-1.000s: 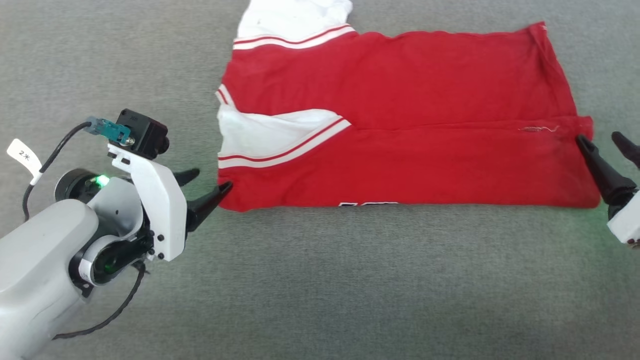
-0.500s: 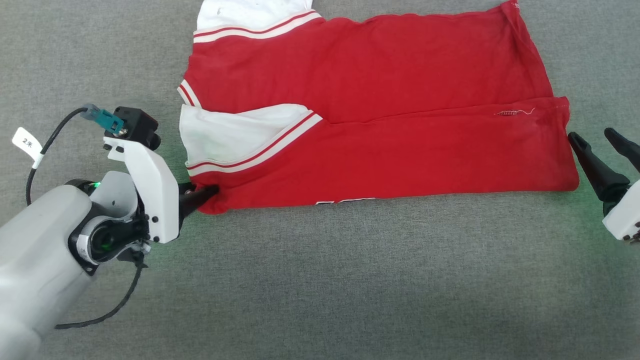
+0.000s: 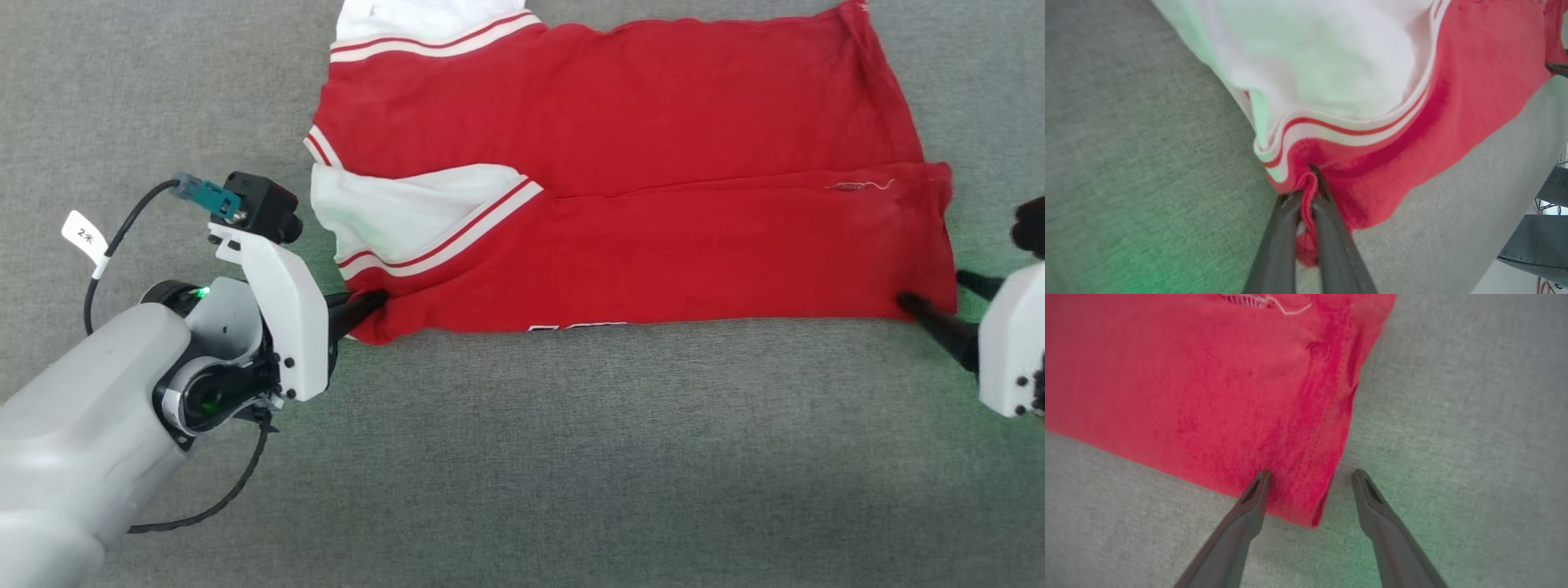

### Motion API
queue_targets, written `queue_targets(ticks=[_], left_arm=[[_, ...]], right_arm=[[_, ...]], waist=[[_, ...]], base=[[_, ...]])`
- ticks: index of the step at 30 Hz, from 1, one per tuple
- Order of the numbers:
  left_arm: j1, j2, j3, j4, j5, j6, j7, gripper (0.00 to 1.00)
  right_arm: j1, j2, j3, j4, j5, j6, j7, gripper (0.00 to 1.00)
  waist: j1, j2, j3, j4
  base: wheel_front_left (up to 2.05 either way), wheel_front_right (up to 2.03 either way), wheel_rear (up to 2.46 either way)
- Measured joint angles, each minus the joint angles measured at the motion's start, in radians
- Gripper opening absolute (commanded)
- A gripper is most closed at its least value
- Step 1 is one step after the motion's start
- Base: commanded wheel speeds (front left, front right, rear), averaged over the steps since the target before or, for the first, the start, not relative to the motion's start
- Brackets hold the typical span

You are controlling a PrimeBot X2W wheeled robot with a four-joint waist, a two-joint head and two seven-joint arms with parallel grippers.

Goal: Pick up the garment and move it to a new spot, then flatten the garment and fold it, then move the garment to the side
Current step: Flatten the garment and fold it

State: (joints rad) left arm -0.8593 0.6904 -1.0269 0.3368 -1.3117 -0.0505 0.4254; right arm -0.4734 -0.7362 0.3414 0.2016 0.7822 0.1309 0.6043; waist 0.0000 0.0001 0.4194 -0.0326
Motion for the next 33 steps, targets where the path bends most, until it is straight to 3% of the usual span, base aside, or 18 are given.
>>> queue_targets(ticks=[4,5,6,7,8,14,20,27,32,33], left_arm=[[0.0,-0.024,0.003,0.009,0.007,-0.003,-0.039,0.0],[0.0,-0.029,0.004,0.012,0.011,-0.007,-0.045,0.0],[0.0,-0.033,0.004,0.016,0.01,-0.011,-0.051,0.0],[0.001,-0.037,0.004,0.018,0.01,-0.013,-0.058,0.0],[0.002,-0.041,0.005,0.021,0.01,-0.019,-0.063,0.0],[0.028,-0.038,0.007,0.02,0.011,-0.03,-0.104,0.0],[0.119,0.037,0.004,-0.08,0.0,-0.028,-0.126,0.0],[0.231,0.156,0.007,-0.27,-0.015,0.04,-0.157,0.0],[0.294,0.187,-0.002,-0.369,-0.017,0.088,-0.182,0.0],[0.299,0.188,-0.002,-0.378,-0.017,0.095,-0.186,0.0]], right_arm=[[-0.035,-0.01,0.028,0.01,0.013,0.0,0.055,1.0],[-0.039,-0.014,0.035,0.01,0.008,0.0,0.056,0.67],[-0.042,-0.018,0.039,0.009,0.008,0.0,0.055,0.46],[-0.046,-0.017,0.038,0.011,0.012,0.0,0.048,0.09],[-0.048,-0.017,0.038,0.013,0.018,0.0,0.046,0.0],[-0.032,-0.025,0.04,0.011,0.034,0.0,0.029,0.0],[0.048,-0.042,-0.013,-0.021,0.051,0.0,-0.008,0.0],[0.224,-0.061,-0.094,-0.105,0.056,0.0,0.007,0.0],[0.311,-0.052,-0.161,-0.176,0.047,0.0,0.018,0.0],[0.321,-0.045,-0.173,-0.187,0.043,0.0,0.019,0.11]], waist=[[0.0,0.0,0.009,0.013],[0.0,0.0,0.01,0.017],[0.0,0.0,0.011,0.021],[0.0,0.0,0.012,0.024],[0.0001,0.0,0.011,0.027],[0.0,0.0,-0.013,0.031],[0.0,0.0,-0.051,0.03],[0.0,0.0,-0.079,0.037],[0.0,0.0,-0.085,0.037],[0.0,0.0,-0.085,0.036]], base=[[0.0,0.0,0.0],[0.0,0.0,0.0],[0.0,0.0,0.0],[0.0,0.0,0.0],[0.0,0.0,0.0],[0.0,0.0,0.0],[0.0,0.0,0.0],[0.0,0.0,0.0],[0.0,0.0,0.0],[0.0,0.0,0.0]])
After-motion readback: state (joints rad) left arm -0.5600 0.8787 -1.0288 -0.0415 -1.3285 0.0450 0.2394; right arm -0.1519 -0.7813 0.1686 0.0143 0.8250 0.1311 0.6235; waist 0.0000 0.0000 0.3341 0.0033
